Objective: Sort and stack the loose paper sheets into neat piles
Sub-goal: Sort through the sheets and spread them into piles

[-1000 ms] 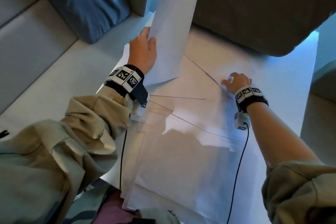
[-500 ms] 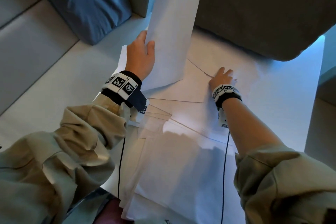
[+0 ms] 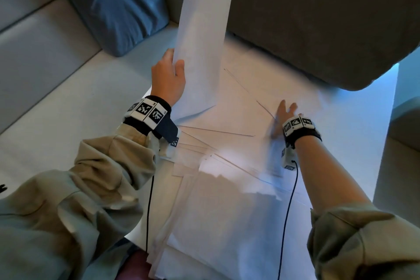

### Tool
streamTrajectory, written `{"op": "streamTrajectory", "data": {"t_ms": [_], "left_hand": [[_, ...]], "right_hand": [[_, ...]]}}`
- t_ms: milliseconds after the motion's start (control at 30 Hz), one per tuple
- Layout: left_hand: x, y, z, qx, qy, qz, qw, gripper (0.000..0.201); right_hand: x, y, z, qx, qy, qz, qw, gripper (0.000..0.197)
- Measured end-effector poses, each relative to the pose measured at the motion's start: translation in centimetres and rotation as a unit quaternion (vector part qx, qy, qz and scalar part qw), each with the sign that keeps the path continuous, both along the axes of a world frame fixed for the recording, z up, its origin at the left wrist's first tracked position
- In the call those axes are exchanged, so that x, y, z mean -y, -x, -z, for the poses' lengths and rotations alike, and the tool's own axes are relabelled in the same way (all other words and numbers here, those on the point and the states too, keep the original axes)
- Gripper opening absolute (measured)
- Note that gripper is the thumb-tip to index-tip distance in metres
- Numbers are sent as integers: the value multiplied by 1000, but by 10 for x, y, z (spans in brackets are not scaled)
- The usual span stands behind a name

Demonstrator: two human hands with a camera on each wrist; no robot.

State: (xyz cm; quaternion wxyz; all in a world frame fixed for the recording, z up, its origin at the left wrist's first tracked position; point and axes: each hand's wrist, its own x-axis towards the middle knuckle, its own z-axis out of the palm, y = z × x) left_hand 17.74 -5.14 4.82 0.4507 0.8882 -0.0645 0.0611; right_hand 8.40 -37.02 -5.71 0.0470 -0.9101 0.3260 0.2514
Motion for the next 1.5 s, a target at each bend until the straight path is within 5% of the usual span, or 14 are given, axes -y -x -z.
{"op": "streamTrajectory", "data": {"t_ms": [133, 400, 567, 733, 867, 1033, 1133, 1300, 1500], "left_hand": [[-3, 2, -1, 11, 0, 4, 1000, 28], [-3, 4, 1, -2, 18, 8, 1000, 32], [-1, 3, 4, -16, 12, 15, 1000, 36], [0, 0, 4, -18, -6, 17, 1000, 36], [7, 4, -10, 30, -5, 9, 999, 37], [20, -2, -32, 183, 47, 40, 981, 39], [29, -3, -44, 225, 52, 85, 969, 36], [49, 35, -52, 147, 54, 228, 961, 25], [33, 87, -60, 35, 56, 258, 964, 22]], "right_hand": [[8, 10, -5, -57, -20, -29, 998, 124], [19, 12, -7, 32, -13, -38, 999, 78], [26, 21, -6, 139, 40, 4, 990, 31], [33, 29, -28, 226, 33, 42, 973, 26], [19, 31, -69, 373, 50, 76, 924, 30], [-21, 29, -123, 508, 47, -174, 842, 12], [-48, 28, -158, 555, -2, -243, 795, 7], [-82, 30, -200, 647, -83, -235, 720, 12], [-88, 37, -205, 678, -103, -186, 704, 11]]}}
